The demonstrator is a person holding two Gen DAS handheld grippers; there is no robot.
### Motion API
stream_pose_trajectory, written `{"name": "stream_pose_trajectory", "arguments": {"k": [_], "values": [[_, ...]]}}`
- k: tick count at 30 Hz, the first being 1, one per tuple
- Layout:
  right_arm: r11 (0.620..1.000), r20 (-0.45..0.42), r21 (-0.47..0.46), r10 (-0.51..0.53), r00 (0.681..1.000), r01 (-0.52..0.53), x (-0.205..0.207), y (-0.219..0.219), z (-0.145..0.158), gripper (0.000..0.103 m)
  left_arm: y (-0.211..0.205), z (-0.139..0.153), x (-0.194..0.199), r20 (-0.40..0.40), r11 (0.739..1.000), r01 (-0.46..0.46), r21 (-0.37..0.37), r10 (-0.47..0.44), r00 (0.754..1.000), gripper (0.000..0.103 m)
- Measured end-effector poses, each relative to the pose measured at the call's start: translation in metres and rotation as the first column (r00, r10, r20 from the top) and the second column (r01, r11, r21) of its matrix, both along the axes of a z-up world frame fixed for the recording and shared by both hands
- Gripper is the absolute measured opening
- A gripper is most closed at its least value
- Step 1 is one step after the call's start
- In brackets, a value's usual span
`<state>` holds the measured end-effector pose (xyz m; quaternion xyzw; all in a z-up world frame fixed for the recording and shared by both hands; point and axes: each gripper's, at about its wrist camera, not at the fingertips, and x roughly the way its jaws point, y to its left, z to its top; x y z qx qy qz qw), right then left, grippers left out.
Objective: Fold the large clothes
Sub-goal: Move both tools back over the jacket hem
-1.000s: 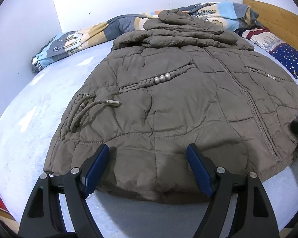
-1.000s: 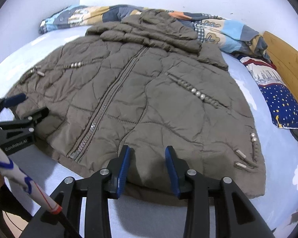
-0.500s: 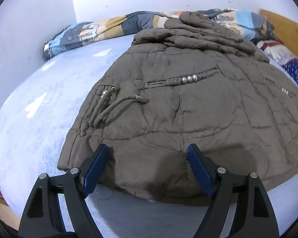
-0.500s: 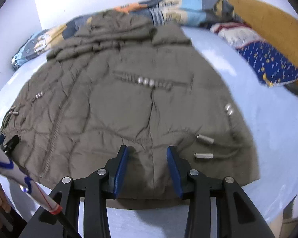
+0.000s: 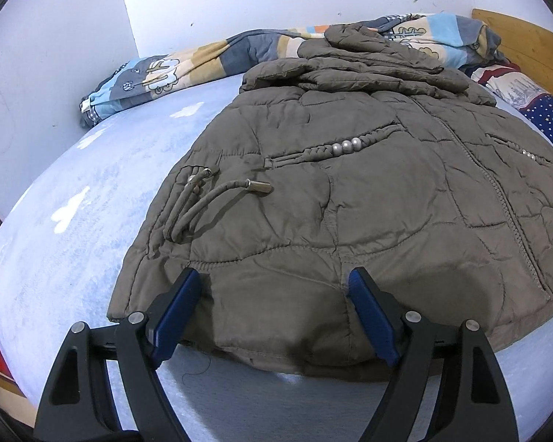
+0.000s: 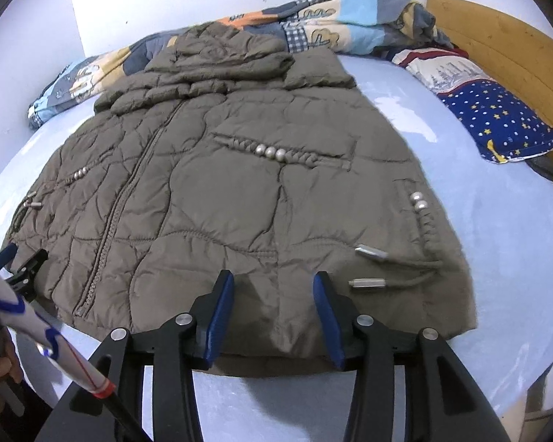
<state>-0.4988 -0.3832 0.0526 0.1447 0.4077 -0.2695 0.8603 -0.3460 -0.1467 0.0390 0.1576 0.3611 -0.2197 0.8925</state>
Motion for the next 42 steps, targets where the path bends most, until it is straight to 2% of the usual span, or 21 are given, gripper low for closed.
{"name": "stream_pose_trajectory", "arguments": {"k": [5, 10, 13, 21, 26, 34, 39, 42], "values": [[0.998, 0.048, -0.024, -0.054, 0.997, 0.055, -0.014, -0.009, 0.012, 0.060, 0.000, 0.000, 0.000, 0.003, 1.000, 0.000, 0.001, 0.000, 1.000, 0.083], [0.997, 0.025, 0.019, -0.078, 0.997, 0.077, -0.015, -0.016, 0.003, 0.060, -0.001, 0.000, 0.000, 0.003, 1.000, -0.001, 0.001, 0.001, 1.000, 0.083], [0.998, 0.002, 0.015, -0.062, 0.998, 0.062, -0.013, -0.013, -0.001, 0.063, -0.001, 0.000, 0.001, 0.004, 1.000, -0.001, 0.000, 0.001, 1.000, 0.083], [0.998, 0.024, 0.005, -0.066, 0.998, 0.066, -0.017, -0.012, 0.004, 0.066, -0.001, 0.000, 0.000, 0.004, 1.000, -0.002, 0.001, 0.002, 1.000, 0.084], [0.999, -0.029, 0.015, -0.050, 0.998, 0.050, -0.013, -0.011, -0.007, 0.070, -0.001, 0.000, 0.000, 0.003, 1.000, -0.002, -0.001, 0.002, 1.000, 0.084], [0.998, -0.010, 0.029, -0.058, 0.998, 0.058, -0.019, -0.012, -0.005, 0.072, -0.001, 0.000, 0.001, 0.000, 1.000, -0.003, -0.003, 0.003, 1.000, 0.084], [0.995, 0.054, 0.023, -0.094, 0.994, 0.093, -0.032, -0.020, 0.012, 0.073, 0.002, 0.004, 0.003, -0.015, 1.000, 0.002, -0.019, -0.002, 1.000, 0.084], [0.988, 0.108, 0.057, -0.152, 0.983, 0.146, -0.047, -0.035, 0.022, 0.073, 0.003, 0.005, 0.003, -0.017, 1.000, 0.010, -0.019, -0.010, 1.000, 0.084]]}}
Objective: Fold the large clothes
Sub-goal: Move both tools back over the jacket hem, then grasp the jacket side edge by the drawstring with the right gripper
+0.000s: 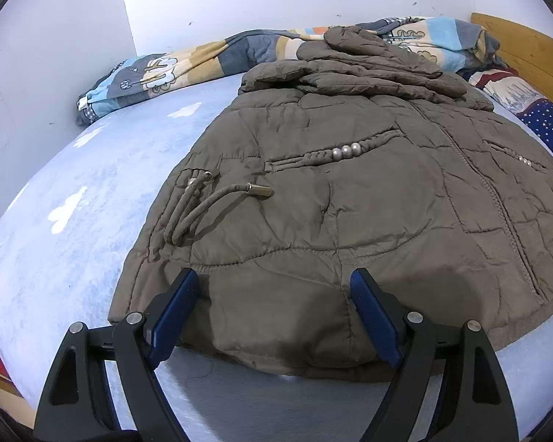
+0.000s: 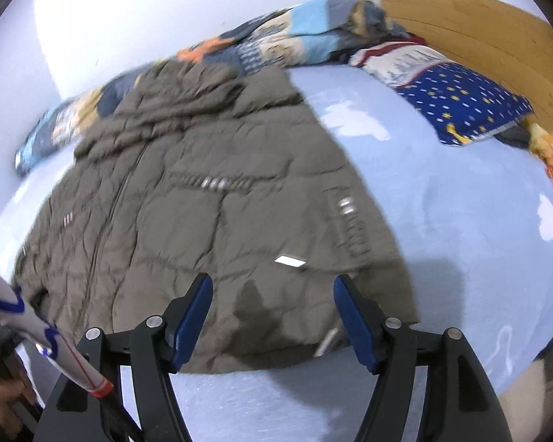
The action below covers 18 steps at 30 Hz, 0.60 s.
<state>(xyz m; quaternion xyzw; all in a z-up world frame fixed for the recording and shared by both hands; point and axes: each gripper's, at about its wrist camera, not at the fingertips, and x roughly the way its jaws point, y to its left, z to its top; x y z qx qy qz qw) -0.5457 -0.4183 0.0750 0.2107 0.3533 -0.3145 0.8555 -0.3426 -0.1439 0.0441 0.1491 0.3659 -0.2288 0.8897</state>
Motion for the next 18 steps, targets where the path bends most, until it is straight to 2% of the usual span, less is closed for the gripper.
{"name": "stream_pose_trajectory", "arguments": {"k": [3, 10, 18], "values": [[0.997, 0.045, 0.047, -0.067, 0.997, 0.065, -0.016, -0.017, 0.004, 0.074, 0.001, 0.000, 0.000, -0.001, 1.000, -0.001, -0.003, 0.001, 1.000, 0.084], [0.968, 0.068, 0.148, -0.213, 0.975, 0.201, -0.045, -0.046, -0.004, 0.074, 0.002, 0.004, 0.001, -0.006, 1.000, -0.006, -0.017, 0.006, 1.000, 0.084], [0.954, 0.064, 0.170, -0.260, 0.964, 0.246, -0.055, -0.055, -0.008, 0.078, 0.032, 0.046, 0.019, 0.006, 0.982, -0.079, -0.172, 0.082, 0.997, 0.084]]}}
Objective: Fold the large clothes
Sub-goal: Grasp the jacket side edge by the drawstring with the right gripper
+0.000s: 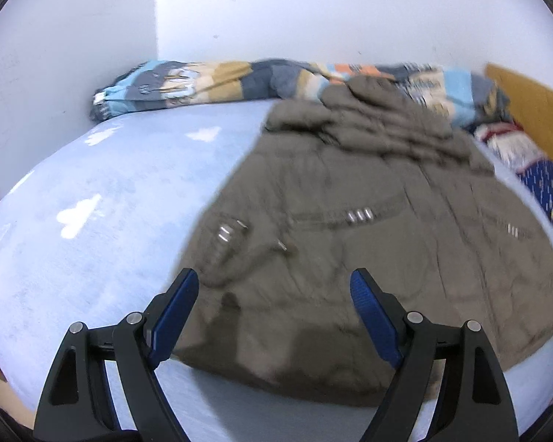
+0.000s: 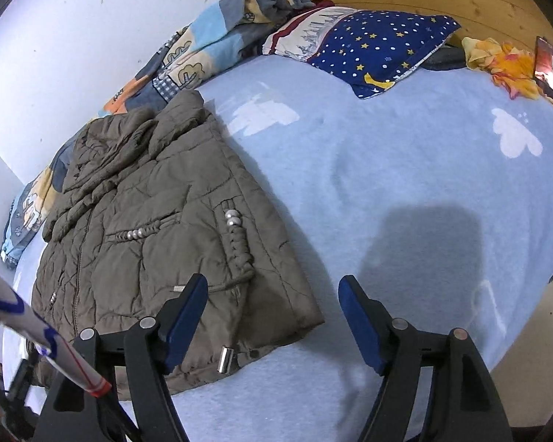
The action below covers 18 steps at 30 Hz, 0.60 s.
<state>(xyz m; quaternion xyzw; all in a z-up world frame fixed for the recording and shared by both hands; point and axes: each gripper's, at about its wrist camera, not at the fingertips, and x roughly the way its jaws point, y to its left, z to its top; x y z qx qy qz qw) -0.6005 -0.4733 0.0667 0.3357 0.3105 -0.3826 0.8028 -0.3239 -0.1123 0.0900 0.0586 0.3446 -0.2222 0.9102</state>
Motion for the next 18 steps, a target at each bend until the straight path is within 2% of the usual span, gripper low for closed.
{"name": "stream_pose_trajectory", "arguments": {"k": [4, 8, 14, 18], "values": [[0.999, 0.015, 0.031, -0.029, 0.999, 0.029, -0.007, -0.007, -0.004, 0.079, 0.035, 0.005, 0.027, -0.064, 0.992, -0.106, -0.062, 0.102, 0.993, 0.083], [0.996, 0.021, 0.070, -0.053, 0.998, 0.052, -0.010, -0.010, -0.010, 0.080, 0.067, -0.009, 0.049, -0.164, 0.973, -0.213, -0.086, 0.197, 0.967, 0.083], [0.990, 0.060, 0.122, -0.079, 0.995, 0.071, -0.010, -0.016, -0.016, 0.080, 0.098, -0.038, 0.064, -0.360, 0.935, -0.310, -0.172, 0.233, 0.903, 0.083], [0.979, 0.100, 0.188, -0.100, 0.990, 0.079, -0.013, -0.022, -0.027, 0.081, 0.100, -0.043, 0.063, -0.396, 0.916, -0.332, -0.225, 0.225, 0.890, 0.083]]}}
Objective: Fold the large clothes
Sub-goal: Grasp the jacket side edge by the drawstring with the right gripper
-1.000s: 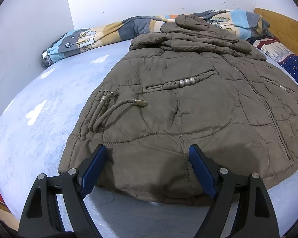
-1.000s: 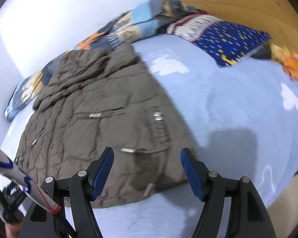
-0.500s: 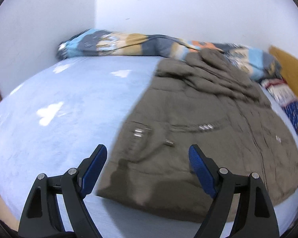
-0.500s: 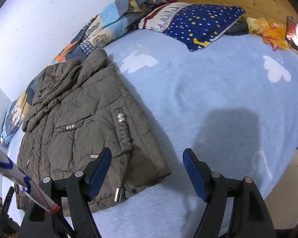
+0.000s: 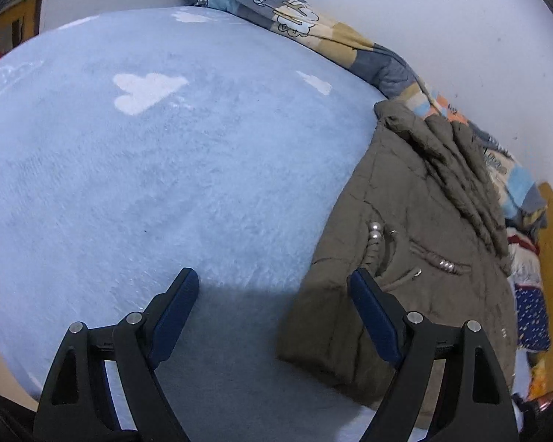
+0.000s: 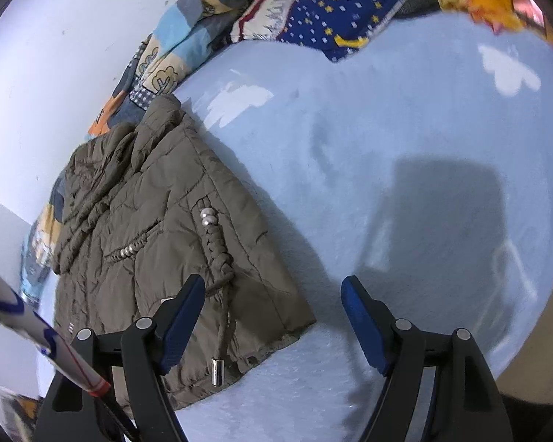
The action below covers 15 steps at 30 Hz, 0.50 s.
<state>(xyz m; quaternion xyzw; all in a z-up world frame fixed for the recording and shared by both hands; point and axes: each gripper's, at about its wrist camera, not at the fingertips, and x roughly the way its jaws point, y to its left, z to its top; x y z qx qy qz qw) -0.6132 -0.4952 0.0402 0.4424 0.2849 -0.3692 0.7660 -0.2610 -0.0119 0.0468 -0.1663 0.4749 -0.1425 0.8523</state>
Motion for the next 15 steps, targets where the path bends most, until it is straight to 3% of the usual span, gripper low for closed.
{"name": "stream_pose_trajectory", "arguments": {"k": [8, 15], "values": [[0.995, 0.091, 0.092, -0.054, 0.994, 0.046, -0.012, -0.007, -0.015, 0.081, 0.024, -0.008, 0.002, -0.049, 0.979, -0.086, -0.187, 0.078, 0.996, 0.083], [0.992, 0.186, 0.123, -0.062, 0.981, 0.039, -0.004, -0.008, -0.022, 0.082, -0.001, -0.007, -0.006, -0.020, 0.994, -0.006, -0.106, 0.004, 1.000, 0.083]]}}
